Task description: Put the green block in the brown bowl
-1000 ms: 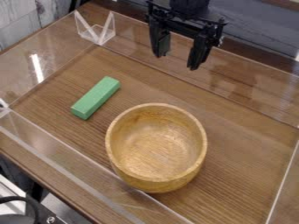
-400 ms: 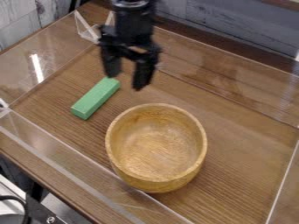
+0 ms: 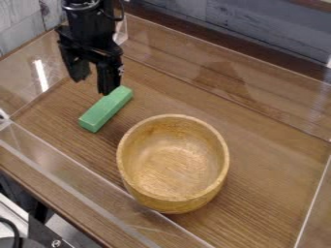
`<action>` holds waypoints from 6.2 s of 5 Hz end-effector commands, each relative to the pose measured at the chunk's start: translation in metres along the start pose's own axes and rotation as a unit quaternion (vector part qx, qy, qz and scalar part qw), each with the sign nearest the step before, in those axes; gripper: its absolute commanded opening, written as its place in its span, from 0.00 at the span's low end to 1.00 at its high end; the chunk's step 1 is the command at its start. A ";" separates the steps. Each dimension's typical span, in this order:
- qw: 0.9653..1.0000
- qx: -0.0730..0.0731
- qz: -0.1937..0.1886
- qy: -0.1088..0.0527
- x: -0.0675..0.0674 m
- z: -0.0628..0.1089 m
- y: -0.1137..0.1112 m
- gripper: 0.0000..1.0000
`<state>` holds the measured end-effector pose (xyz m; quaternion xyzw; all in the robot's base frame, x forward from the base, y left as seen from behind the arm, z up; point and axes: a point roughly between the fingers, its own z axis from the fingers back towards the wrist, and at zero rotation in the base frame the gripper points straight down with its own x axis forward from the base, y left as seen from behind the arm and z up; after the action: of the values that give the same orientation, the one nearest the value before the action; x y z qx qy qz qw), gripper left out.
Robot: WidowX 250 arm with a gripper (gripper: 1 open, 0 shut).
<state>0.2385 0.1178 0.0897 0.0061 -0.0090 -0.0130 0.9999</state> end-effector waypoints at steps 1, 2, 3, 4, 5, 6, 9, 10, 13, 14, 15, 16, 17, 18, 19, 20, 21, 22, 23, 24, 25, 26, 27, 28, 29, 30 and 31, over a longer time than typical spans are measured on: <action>1.000 0.003 0.002 -0.018 0.004 -0.001 0.005 1.00; 1.000 -0.001 0.002 -0.019 0.005 -0.010 0.005 1.00; 1.000 -0.004 0.003 -0.019 0.007 -0.019 0.007 1.00; 1.000 -0.007 0.007 -0.018 0.008 -0.027 0.009 1.00; 1.000 -0.010 0.010 -0.017 0.011 -0.031 0.011 1.00; 1.000 -0.013 0.013 -0.016 0.013 -0.033 0.013 1.00; 0.999 -0.024 0.021 -0.011 0.020 -0.036 0.016 1.00; 0.999 -0.028 0.024 -0.009 0.022 -0.036 0.017 1.00; 0.999 -0.040 0.034 0.001 0.026 -0.039 0.019 1.00; 0.998 -0.043 0.037 0.004 0.026 -0.041 0.019 1.00; 0.998 -0.047 0.039 0.008 0.027 -0.043 0.019 1.00; 0.998 -0.046 0.044 0.013 0.026 -0.051 0.023 1.00; 0.998 -0.047 0.048 0.018 0.025 -0.058 0.025 1.00; 0.997 -0.050 0.053 0.021 0.023 -0.060 0.025 0.00; 0.996 -0.054 0.059 0.026 0.021 -0.057 0.023 0.00; 0.996 -0.059 0.065 0.031 0.019 -0.049 0.020 0.00; 0.995 -0.065 0.072 0.036 0.017 -0.040 0.016 0.00; 0.994 -0.070 0.076 0.041 0.016 -0.030 0.012 0.00; 0.993 -0.075 0.079 0.044 0.014 -0.020 0.008 0.00; 0.993 -0.081 0.073 0.044 0.013 -0.007 0.000 0.00; 0.993 -0.087 0.065 0.046 0.011 0.007 -0.016 0.00; 0.993 -0.092 0.048 0.051 0.008 0.022 -0.039 0.00; 0.993 -0.097 0.029 0.058 0.003 0.030 -0.066 0.00; 0.993 -0.099 0.005 0.064 -0.004 0.031 -0.094 0.00; 0.993 -0.100 -0.010 0.068 -0.012 0.027 -0.122 0.00; 0.993 -0.095 -0.019 0.067 -0.017 0.018 -0.141 0.00; 0.994 -0.090 -0.020 0.062 -0.020 0.007 -0.152 0.00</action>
<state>0.2086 -0.0331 0.0812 -0.0817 0.0847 -0.0340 0.9925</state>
